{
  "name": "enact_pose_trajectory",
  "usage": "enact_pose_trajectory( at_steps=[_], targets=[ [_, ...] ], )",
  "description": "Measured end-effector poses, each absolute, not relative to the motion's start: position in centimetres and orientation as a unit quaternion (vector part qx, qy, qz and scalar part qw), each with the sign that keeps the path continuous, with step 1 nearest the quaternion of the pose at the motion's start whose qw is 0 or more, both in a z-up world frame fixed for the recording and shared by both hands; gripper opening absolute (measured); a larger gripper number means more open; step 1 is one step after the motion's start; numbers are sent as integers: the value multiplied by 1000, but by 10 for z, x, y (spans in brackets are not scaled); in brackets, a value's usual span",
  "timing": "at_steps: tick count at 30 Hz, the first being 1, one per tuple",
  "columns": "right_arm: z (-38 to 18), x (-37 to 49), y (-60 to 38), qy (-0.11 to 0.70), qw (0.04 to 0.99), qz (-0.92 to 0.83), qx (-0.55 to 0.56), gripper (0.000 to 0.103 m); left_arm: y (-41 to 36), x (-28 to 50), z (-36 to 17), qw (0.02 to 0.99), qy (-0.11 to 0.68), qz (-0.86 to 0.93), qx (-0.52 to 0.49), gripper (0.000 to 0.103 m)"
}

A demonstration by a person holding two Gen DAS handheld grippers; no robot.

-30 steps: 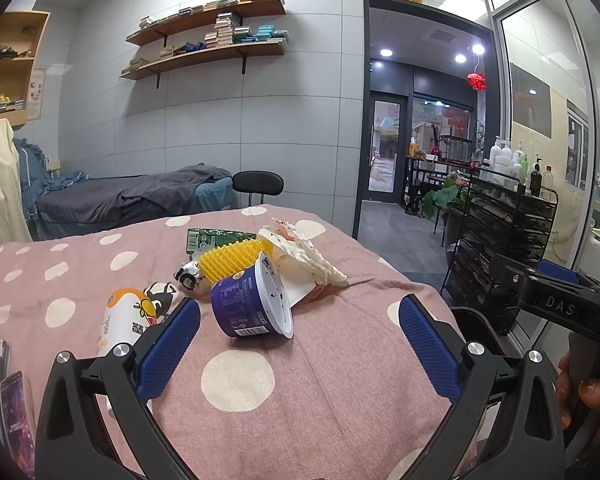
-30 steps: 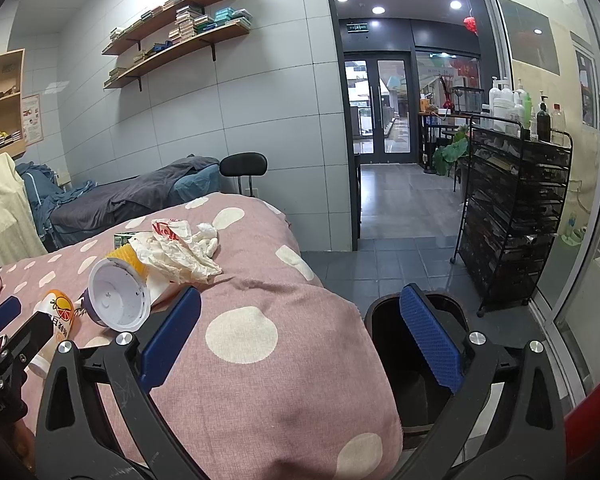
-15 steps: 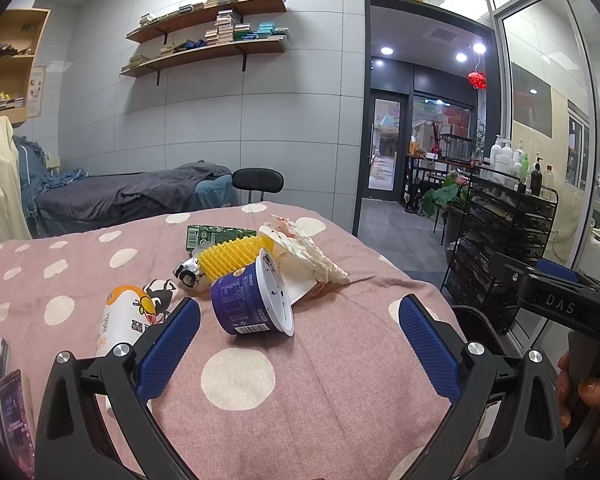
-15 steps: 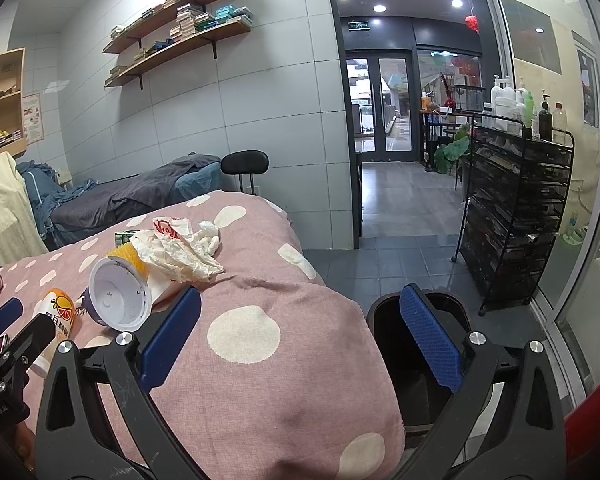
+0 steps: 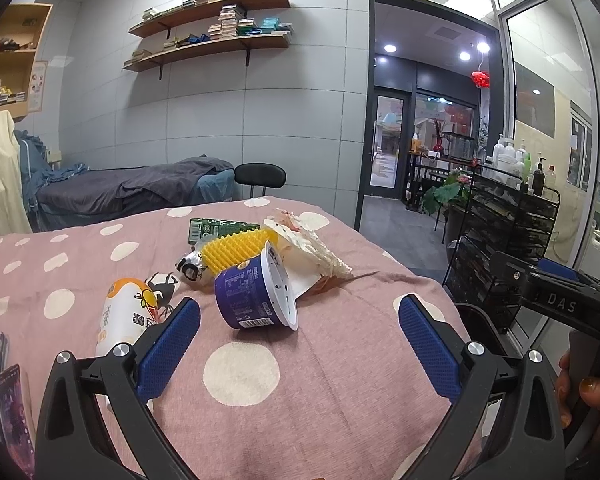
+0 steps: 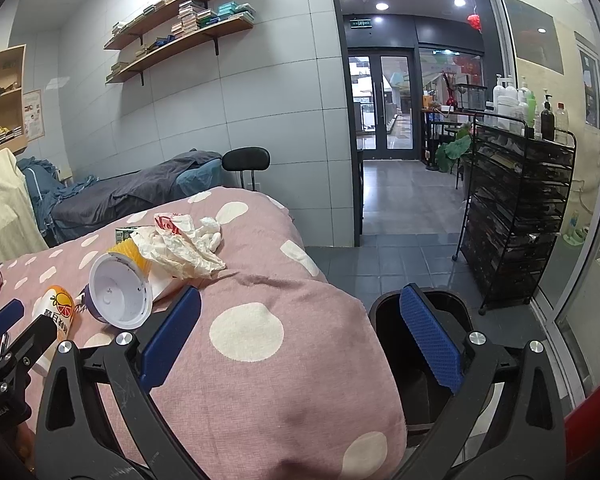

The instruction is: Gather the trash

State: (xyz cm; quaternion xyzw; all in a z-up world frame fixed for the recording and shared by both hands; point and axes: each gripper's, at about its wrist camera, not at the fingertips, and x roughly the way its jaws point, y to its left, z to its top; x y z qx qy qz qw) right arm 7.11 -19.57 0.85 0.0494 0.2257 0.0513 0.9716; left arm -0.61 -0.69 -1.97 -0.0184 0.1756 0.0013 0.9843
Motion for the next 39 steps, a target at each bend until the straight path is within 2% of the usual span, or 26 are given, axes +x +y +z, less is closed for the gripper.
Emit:
enact_pose_trajectory(
  at_steps=[9,18,25,33,36,38,39],
  targets=[
    [6,82,-178,246,965,88,32,98,15,-6,-20,978,205,18,-26,97],
    [-2,105,-119,292,937,190,-21,98,104,1,-17,948,277,94,-123,97],
    [-8,127,-64,334,896,287,-58,98,144,33,-25,915,362,69,-164,97],
    [-20,150,-6,360,846,373,-124,98,168,57,-36,893,404,45,-192,96],
    [-25,160,9,361,834,390,-147,89,172,75,-48,881,426,34,-204,89],
    [-30,168,18,373,824,395,-158,75,175,80,-56,874,437,31,-210,82],
    [-33,173,22,383,818,400,-158,72,176,81,-59,872,439,29,-215,77]
  ],
)
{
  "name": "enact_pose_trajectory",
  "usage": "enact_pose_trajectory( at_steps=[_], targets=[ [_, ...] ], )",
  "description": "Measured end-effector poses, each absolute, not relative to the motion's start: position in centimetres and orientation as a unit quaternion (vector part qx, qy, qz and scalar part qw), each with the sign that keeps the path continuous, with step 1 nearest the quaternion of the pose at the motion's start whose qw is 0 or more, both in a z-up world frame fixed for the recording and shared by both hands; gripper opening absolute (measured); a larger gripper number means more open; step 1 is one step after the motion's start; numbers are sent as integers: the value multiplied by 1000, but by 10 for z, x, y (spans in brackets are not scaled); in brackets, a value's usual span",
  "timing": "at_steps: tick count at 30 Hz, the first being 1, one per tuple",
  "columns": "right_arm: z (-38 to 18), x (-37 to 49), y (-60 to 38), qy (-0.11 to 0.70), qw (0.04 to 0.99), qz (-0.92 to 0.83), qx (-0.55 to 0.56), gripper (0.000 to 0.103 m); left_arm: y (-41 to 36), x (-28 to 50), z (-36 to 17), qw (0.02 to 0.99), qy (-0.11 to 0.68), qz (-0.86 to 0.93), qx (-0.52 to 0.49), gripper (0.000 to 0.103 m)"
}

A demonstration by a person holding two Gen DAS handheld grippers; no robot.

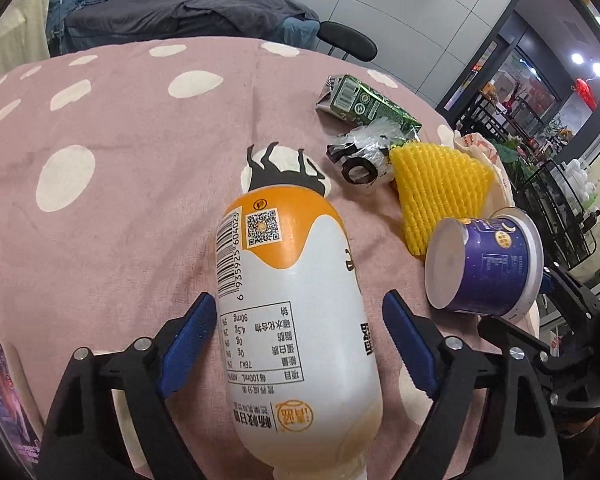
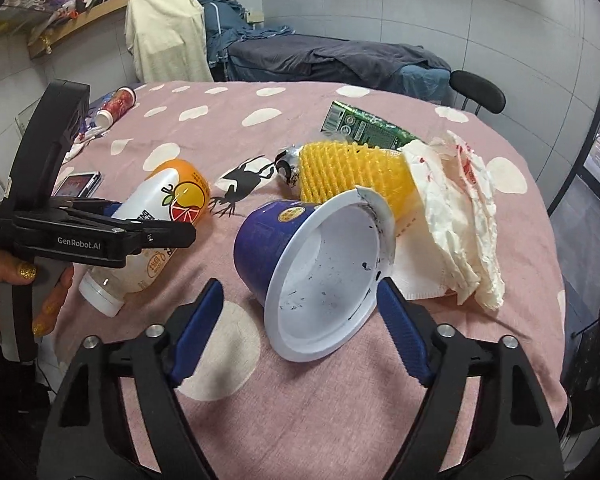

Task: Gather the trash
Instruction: 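Grasp the blue yogurt cup with the right tool while the left tool grasps the orange-white bottle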

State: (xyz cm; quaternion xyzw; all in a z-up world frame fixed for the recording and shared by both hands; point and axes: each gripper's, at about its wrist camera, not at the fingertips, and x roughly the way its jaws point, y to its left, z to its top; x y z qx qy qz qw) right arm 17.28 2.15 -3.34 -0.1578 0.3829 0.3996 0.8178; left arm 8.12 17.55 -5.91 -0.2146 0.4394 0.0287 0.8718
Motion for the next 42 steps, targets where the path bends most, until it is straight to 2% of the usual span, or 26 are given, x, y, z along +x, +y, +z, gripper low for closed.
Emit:
enact_pose_trajectory(
  at_steps=[3,5,7,11,16,24,42],
  targets=[
    [-41,183,28,402,802,416,-150,57,178,80,-65,870,439,33,-220,68],
    [-43,184,33,407,792,431,-145,40,178,77,-64,873,435,35,-218,64],
    [-45,182,38,409,784,444,-145,27,180,73,-63,873,431,34,-225,63],
    [-44,171,45,407,780,450,-154,13,183,64,-62,875,420,33,-238,63],
    [-36,158,44,394,787,453,-144,9,181,55,-58,880,403,27,-249,63],
    [-20,140,33,379,795,459,-118,9,170,44,-46,889,375,13,-262,61],
    [11,109,-52,338,841,420,-49,9,109,47,-11,916,333,-51,-219,60]
  ],
)
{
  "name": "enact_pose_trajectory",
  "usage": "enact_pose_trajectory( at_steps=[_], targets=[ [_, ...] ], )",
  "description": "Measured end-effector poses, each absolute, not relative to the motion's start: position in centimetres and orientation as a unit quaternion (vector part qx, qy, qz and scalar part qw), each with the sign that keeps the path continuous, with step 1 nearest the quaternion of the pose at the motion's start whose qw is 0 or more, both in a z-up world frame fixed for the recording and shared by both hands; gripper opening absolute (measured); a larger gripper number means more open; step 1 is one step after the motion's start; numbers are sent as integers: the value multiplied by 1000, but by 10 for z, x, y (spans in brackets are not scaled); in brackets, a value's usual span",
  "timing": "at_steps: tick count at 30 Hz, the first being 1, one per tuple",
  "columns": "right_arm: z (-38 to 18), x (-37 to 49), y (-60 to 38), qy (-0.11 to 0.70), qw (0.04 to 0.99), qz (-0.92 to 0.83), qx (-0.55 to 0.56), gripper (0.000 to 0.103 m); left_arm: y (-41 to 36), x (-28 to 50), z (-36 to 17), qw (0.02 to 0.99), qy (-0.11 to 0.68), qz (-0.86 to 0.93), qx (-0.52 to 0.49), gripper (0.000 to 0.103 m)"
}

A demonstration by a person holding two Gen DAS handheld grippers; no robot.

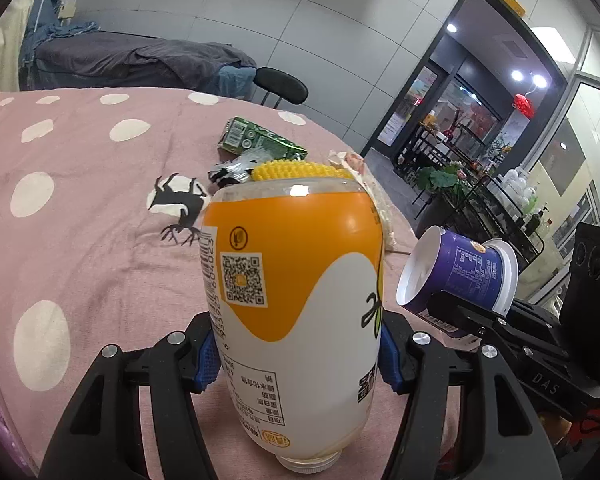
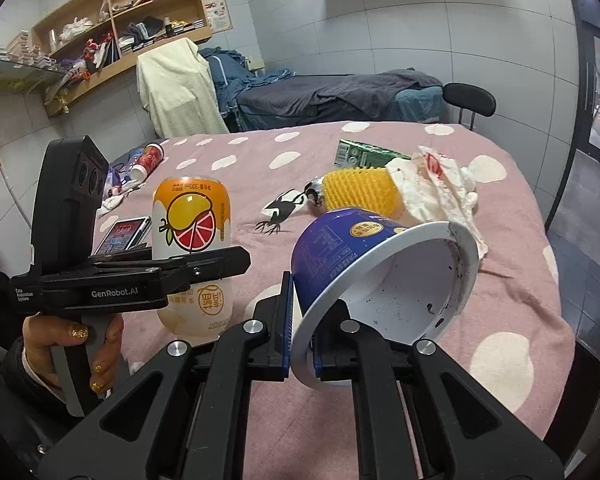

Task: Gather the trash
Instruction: 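Grasp the blue yogurt cup with the right tool while the left tool grasps the orange-white bottle, then carry both items to the black bin and open both tools to drop them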

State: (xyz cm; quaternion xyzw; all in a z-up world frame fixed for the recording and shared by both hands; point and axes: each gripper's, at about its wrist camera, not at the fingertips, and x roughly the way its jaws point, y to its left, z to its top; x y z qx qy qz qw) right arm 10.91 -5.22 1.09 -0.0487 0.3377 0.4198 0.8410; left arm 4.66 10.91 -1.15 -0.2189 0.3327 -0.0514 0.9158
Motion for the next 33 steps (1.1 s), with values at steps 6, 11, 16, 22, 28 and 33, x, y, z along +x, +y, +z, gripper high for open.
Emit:
enact_pose_trajectory(
  at_steps=[6,11,16,22,28,33],
  targets=[
    [17,118,-106,328,872,364,-15,8,75,61,2,920,323,-98,-200,60],
    [14,136,-165,336,897,286,24,8,30,86,12,919,319,-158,-167,60],
    [-8,163,-234,357,913,188,59,8,-17,113,15,909,323,-219,-144,60],
    [-79,209,-316,433,890,78,118,8,-70,137,19,893,332,-276,-125,60],
    [-173,239,-360,521,832,25,189,9,-112,159,10,873,353,-312,-122,60],
    [-224,247,-372,563,798,1,214,9,-147,168,-3,866,369,-323,-101,60]
  ],
)
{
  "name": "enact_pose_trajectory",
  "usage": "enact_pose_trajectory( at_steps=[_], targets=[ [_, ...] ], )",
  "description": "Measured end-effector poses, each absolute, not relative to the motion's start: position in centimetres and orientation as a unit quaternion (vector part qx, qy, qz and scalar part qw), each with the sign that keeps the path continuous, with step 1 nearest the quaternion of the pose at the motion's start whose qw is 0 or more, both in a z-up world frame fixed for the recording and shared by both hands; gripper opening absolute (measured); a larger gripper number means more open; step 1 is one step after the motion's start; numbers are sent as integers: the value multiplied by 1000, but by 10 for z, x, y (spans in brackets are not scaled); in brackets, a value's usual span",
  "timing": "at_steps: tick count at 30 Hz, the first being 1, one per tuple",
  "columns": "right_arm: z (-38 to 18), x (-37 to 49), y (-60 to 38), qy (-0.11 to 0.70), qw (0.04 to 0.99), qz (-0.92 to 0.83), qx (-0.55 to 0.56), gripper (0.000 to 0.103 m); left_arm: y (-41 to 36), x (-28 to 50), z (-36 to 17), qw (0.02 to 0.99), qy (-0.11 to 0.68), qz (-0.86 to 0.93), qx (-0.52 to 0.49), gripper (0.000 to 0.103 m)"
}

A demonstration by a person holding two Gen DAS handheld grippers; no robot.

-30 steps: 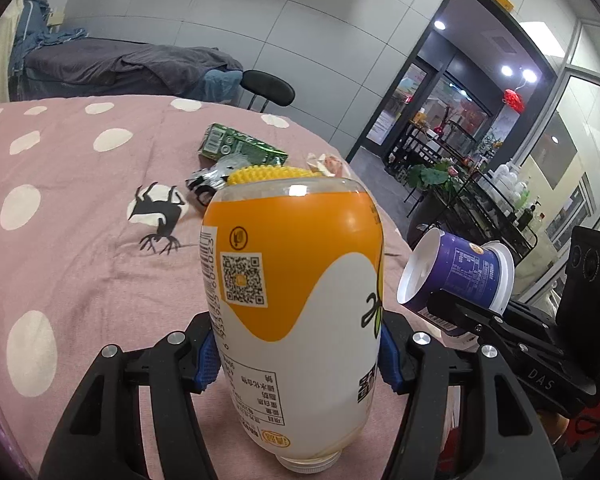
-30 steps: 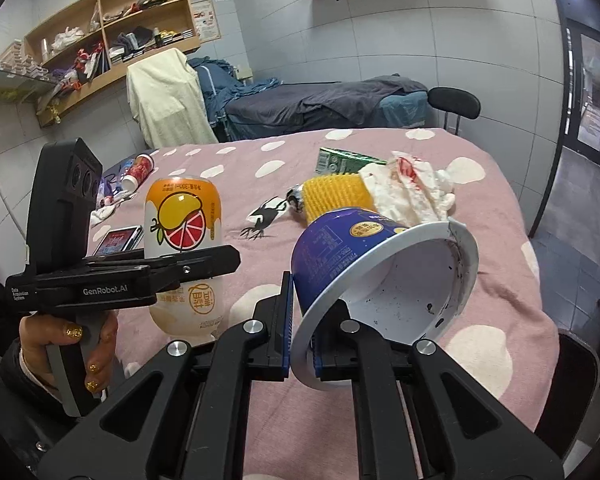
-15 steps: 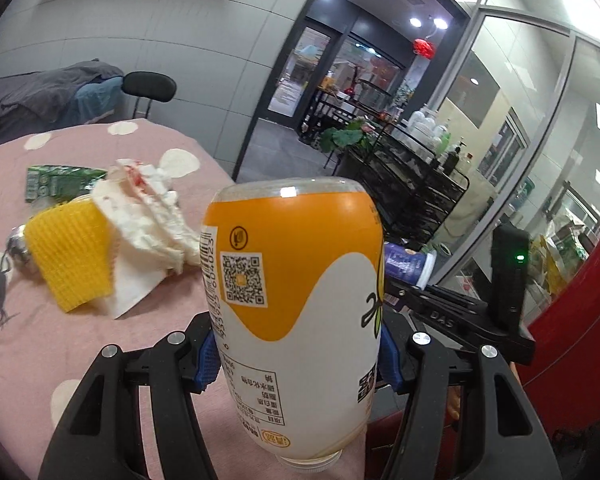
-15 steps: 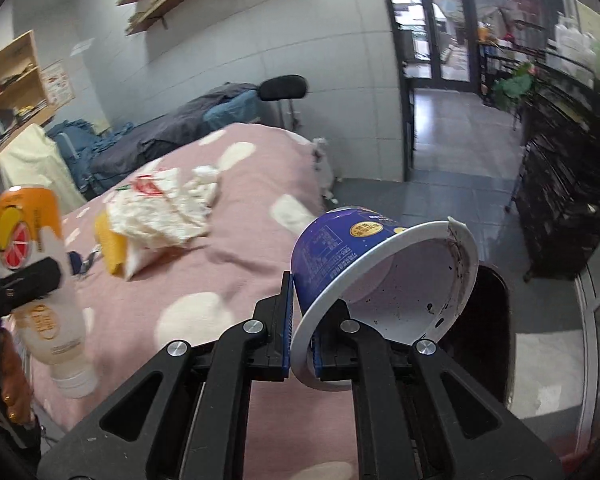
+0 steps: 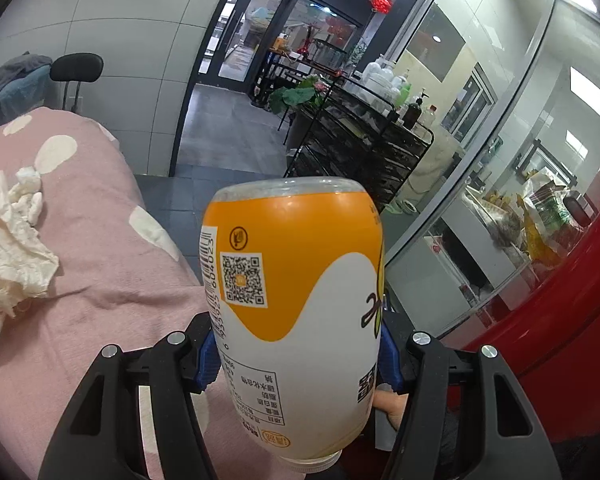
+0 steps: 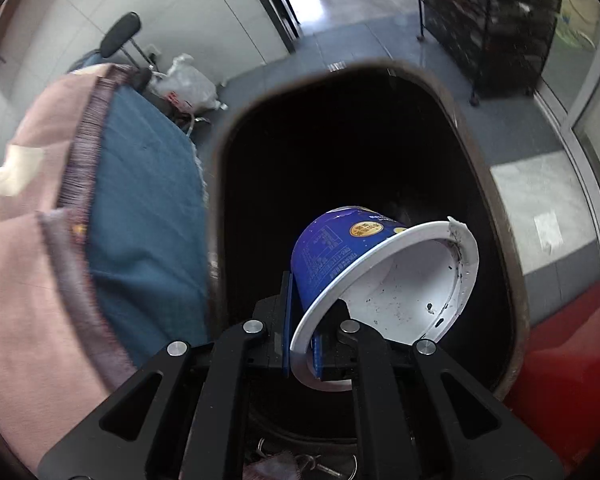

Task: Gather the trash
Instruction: 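Carry both items to the black bin and open both tools to drop them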

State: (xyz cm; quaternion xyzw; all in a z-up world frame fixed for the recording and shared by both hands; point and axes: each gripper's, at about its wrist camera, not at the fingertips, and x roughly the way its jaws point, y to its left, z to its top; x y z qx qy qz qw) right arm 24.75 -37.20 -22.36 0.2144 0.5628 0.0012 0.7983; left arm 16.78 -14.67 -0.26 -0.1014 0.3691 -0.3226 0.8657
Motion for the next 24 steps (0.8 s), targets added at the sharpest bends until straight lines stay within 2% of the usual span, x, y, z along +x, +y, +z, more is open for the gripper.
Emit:
enact_pose_trajectory(
  at_steps=[7,9,10,11,16,24],
  targets=[
    [-264,258,-392,596,759,-17,261,11,-178,169,-19,859,378,-337,-74,60],
    [-265,254,-394,597,753,-20,277,28,-181,172,-22,858,382,-337,-69,60],
    [-262,253,-396,593,754,-22,281,50,-183,173,-24,857,385,-337,-68,60],
    [-259,251,-399,586,761,-28,277,66,-184,175,-25,856,386,-337,-66,60],
    [-228,225,-403,544,797,-55,255,68,-199,178,-33,854,392,-338,-48,60],
    [-183,188,-432,480,833,-152,229,77,-228,189,-57,847,411,-335,-18,60]
  ],
)
